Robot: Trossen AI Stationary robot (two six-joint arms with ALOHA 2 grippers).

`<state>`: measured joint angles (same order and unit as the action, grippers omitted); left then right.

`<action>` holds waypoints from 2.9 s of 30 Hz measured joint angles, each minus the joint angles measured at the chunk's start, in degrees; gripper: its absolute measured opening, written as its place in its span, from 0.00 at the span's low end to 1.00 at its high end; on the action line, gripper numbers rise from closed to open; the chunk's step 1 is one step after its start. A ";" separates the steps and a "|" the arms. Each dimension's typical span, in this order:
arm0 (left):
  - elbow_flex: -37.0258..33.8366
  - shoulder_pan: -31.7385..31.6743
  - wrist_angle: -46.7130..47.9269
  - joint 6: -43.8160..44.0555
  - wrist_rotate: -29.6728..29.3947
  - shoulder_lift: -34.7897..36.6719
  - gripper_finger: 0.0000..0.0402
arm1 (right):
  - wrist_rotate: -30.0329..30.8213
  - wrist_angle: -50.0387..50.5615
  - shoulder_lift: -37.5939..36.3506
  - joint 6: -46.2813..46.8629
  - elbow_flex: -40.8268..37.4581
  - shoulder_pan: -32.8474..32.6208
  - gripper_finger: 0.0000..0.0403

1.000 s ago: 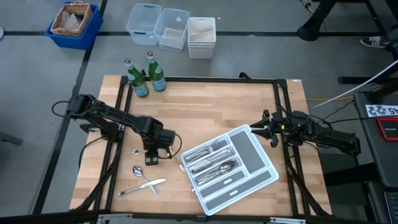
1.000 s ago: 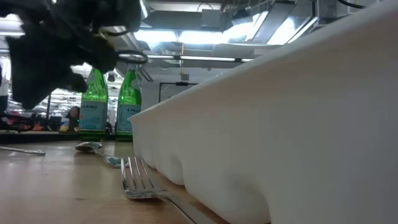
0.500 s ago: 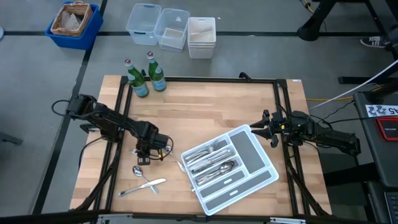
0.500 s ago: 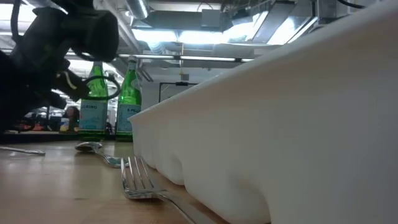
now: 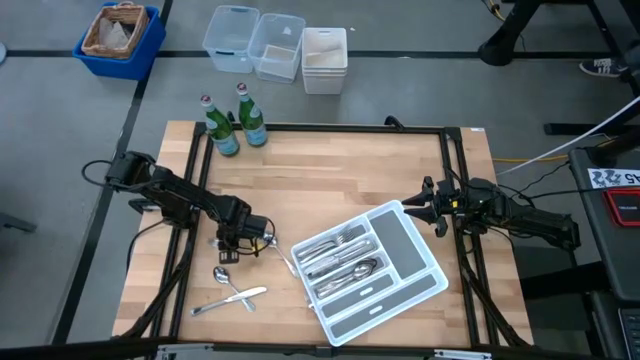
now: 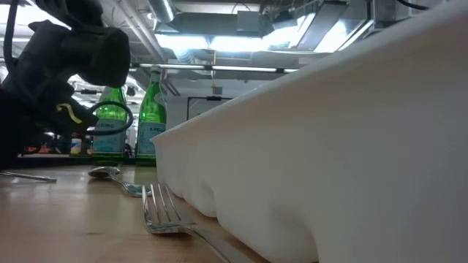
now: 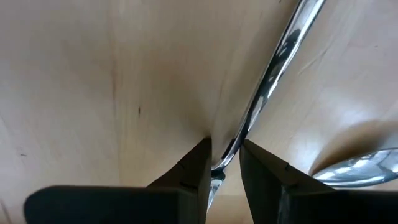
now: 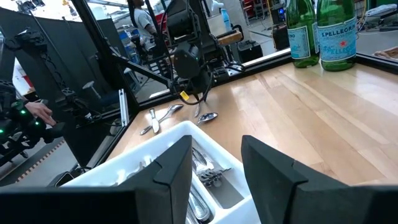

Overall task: Sort silverware
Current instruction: Put the silver fork into the white silverware tray

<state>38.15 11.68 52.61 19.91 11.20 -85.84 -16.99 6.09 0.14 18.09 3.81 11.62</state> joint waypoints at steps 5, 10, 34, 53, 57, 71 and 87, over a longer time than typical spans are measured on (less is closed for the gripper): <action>-0.24 0.00 -0.32 0.69 0.02 0.02 0.18 | 0.01 0.00 0.00 0.00 -0.02 0.02 0.35; -0.30 0.00 -0.43 0.69 -0.32 0.00 0.09 | 0.01 0.01 0.00 0.00 0.00 0.02 0.35; 4.77 -2.02 0.36 8.07 0.17 5.91 0.01 | 0.00 0.01 -0.01 0.01 0.00 0.00 0.35; 5.01 -3.87 -23.17 57.89 0.32 16.00 0.01 | 0.01 0.02 0.00 0.01 -0.02 0.02 0.35; 5.01 -3.80 -32.41 64.26 -0.18 16.00 0.01 | 0.01 0.01 -0.01 -0.01 0.00 0.01 0.35; 5.01 0.09 -41.94 89.17 -13.12 15.54 0.01 | 0.01 0.00 0.00 -0.01 0.00 0.00 0.35; 5.01 0.98 -46.48 97.11 -36.60 15.47 0.01 | 0.13 -17.65 -0.02 0.01 -0.23 0.00 0.35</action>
<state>43.16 12.67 6.13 117.02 -25.39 -70.37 -16.85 -11.56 0.12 18.10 3.58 11.62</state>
